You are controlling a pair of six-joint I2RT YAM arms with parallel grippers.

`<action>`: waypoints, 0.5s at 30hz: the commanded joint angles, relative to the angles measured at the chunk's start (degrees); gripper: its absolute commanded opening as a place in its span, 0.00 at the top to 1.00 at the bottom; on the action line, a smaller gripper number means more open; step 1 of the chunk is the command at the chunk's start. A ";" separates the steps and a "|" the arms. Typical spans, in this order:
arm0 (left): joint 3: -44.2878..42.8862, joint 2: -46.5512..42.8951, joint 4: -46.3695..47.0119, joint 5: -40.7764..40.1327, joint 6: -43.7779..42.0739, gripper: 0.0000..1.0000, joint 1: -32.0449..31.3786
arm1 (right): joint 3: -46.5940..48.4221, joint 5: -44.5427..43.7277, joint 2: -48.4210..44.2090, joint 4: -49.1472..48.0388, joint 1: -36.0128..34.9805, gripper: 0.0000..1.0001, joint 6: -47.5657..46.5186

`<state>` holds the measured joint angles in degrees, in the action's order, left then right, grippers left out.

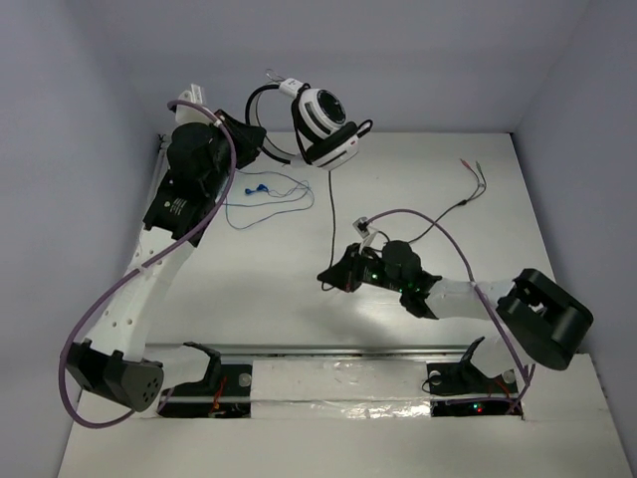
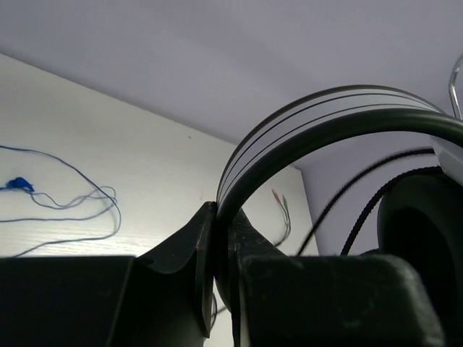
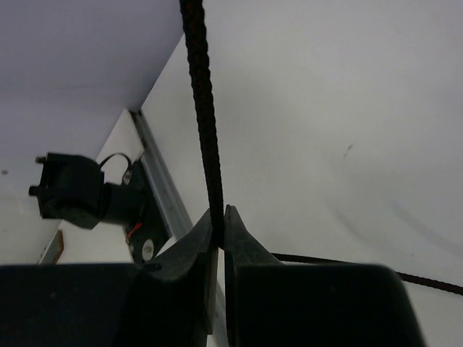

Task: Wrap the headphones

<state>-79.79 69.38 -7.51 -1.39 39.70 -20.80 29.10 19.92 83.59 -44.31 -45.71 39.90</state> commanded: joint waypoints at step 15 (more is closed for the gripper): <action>14.83 4.00 12.08 -23.99 2.14 1.00 -1.96 | 11.76 -10.43 -21.27 52.47 -10.62 1.00 -10.01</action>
<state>-65.56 74.02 -2.76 -19.33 40.29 -21.41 36.12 11.35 64.88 -3.90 -55.66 33.78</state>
